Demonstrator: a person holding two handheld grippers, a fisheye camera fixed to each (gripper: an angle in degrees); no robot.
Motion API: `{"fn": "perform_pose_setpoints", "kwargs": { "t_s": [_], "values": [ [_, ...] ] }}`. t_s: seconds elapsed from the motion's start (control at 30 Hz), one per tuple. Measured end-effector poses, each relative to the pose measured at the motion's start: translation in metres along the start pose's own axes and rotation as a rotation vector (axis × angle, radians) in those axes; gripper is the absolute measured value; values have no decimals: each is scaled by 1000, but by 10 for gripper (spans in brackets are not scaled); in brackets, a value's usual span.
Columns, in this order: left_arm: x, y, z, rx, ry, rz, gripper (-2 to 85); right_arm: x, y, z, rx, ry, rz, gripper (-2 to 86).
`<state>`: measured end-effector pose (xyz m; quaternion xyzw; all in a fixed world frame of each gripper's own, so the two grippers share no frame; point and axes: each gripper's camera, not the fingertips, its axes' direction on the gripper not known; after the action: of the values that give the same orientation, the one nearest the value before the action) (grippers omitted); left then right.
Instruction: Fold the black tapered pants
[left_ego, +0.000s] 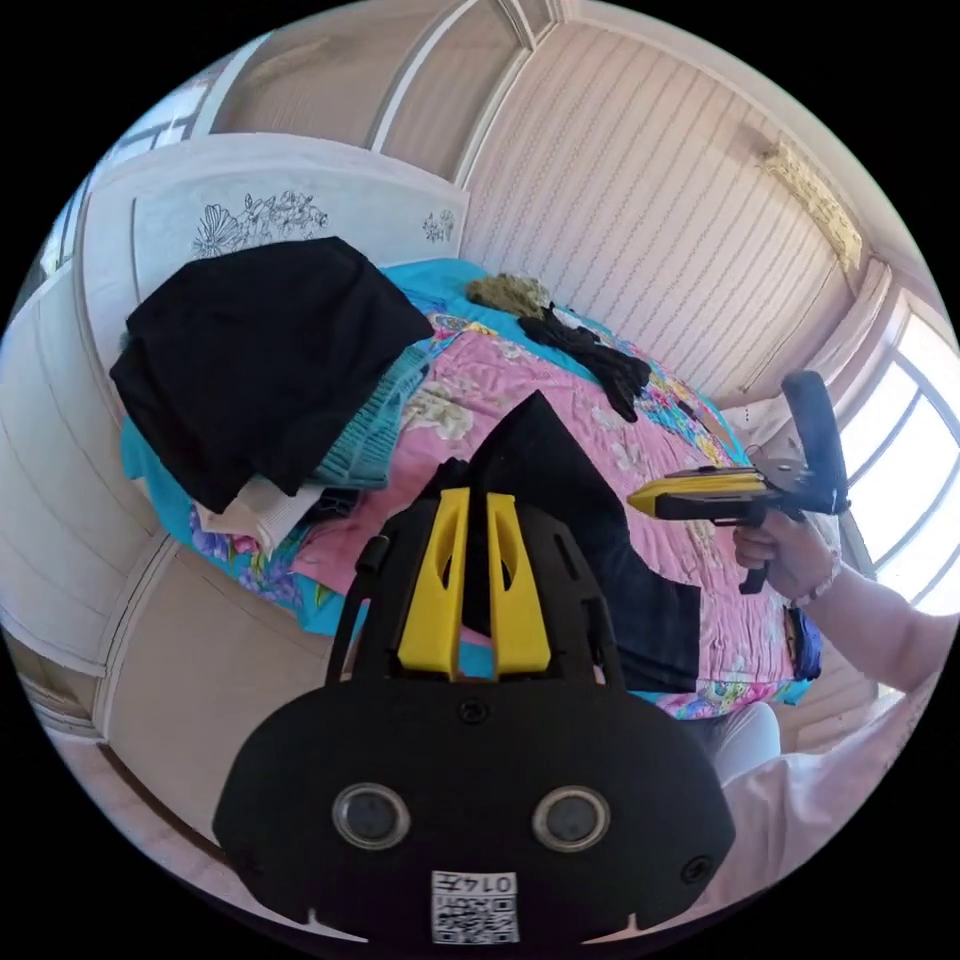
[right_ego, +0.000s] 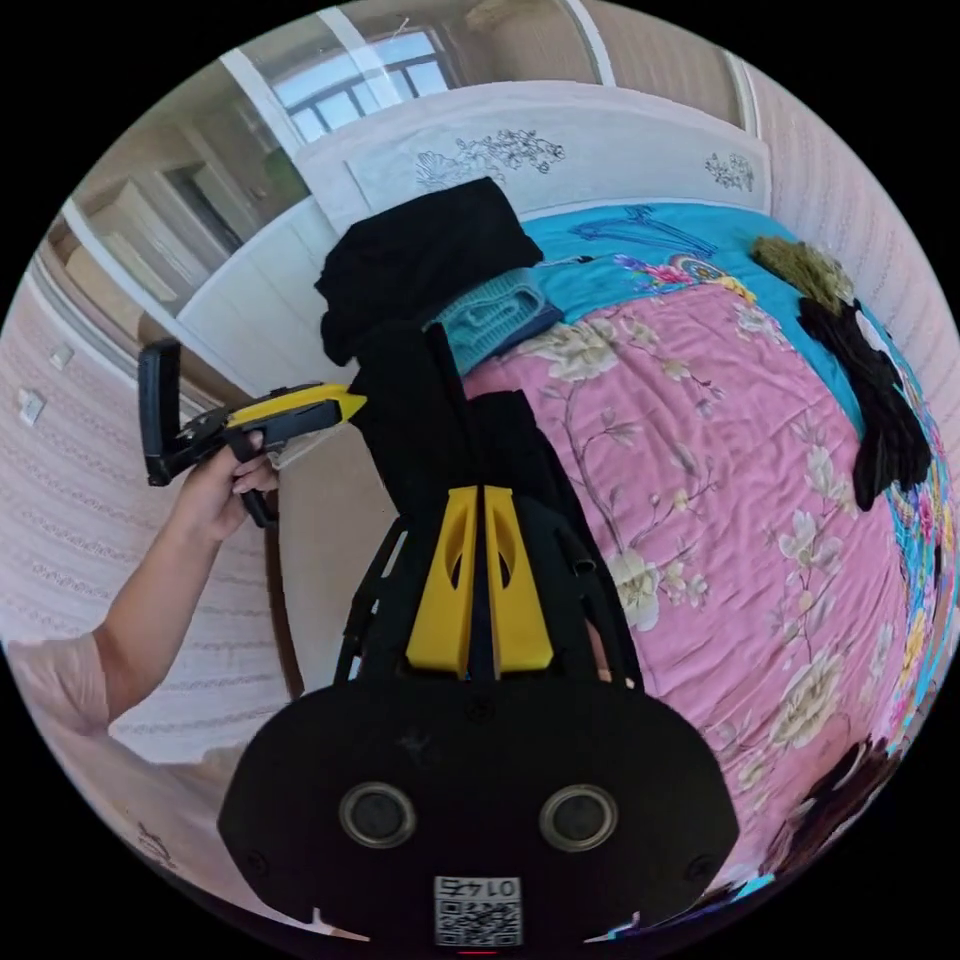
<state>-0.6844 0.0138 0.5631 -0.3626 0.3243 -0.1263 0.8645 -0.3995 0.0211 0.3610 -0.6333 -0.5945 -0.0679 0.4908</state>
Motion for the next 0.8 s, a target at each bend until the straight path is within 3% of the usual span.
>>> {"fn": "perform_pose_setpoints", "kwargs": {
  "t_s": [0.1, 0.2, 0.33, 0.47, 0.63, 0.8],
  "values": [
    [-12, 1, 25, -90, -93, -100, 43, 5, 7, 16, -95, 150, 65, -6],
    [-4, 29, 17, -12, -85, -86, 39, 8, 53, 4, -38, 184, 7, -7],
    [43, 76, 31, -40, 82, 61, 0, 21, 126, 6, -41, 143, -18, -5],
    [118, 106, 82, -226, 299, 314, -9, -8, 127, 39, -193, 224, -154, -5],
    [168, 119, 131, -332, 121, 461, -10, -39, 87, 71, -213, 320, -240, -6],
    [187, 152, 168, -339, 37, 567, -10, -30, 75, 132, -351, 356, -105, -5]
  ]
}}
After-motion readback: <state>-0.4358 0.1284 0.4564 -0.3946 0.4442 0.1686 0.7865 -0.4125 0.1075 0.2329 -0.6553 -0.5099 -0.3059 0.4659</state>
